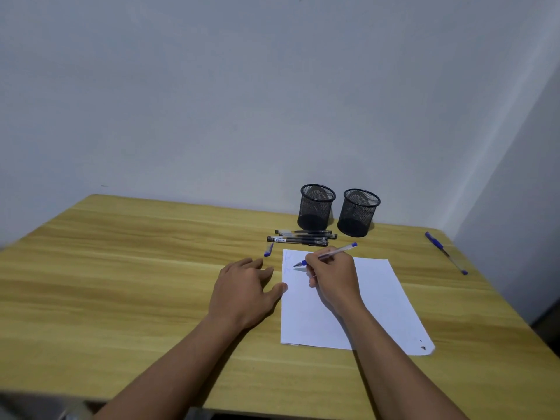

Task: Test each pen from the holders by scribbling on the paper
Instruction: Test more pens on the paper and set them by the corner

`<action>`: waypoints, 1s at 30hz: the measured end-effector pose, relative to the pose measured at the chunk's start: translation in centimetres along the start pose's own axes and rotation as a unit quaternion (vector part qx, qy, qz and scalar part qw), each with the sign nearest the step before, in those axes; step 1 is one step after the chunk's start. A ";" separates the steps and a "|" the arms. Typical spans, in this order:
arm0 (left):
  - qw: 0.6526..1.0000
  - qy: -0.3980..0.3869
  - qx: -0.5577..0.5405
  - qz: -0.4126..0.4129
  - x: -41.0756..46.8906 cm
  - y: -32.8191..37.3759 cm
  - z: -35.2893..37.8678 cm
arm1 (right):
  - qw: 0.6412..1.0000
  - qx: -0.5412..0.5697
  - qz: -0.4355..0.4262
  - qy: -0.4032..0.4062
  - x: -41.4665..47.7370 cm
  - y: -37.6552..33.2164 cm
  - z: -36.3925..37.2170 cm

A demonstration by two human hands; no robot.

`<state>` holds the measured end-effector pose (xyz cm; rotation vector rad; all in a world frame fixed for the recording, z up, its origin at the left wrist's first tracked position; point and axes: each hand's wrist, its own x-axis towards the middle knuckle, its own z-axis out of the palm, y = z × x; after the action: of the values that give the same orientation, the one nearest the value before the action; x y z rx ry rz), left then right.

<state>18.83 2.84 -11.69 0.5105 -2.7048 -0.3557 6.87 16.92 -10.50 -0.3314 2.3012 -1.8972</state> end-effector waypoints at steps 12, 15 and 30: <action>0.970 0.072 -0.119 -0.197 5.1 0.9 -1.0 | 0.996 0.080 0.006 -0.032 0.1 -2.6 -1.0; 0.980 0.059 -0.070 -0.177 5.9 0.9 -0.3 | 0.995 0.090 0.012 -0.032 0.2 -2.7 -1.5; 0.934 0.019 -0.353 -0.049 5.6 2.3 -4.0 | 0.980 0.199 -0.001 -0.032 -0.5 -3.9 -5.2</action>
<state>14.87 2.03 -5.71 0.4218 -2.2875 -1.2582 6.39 21.30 -5.71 -0.3358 1.8227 -2.2463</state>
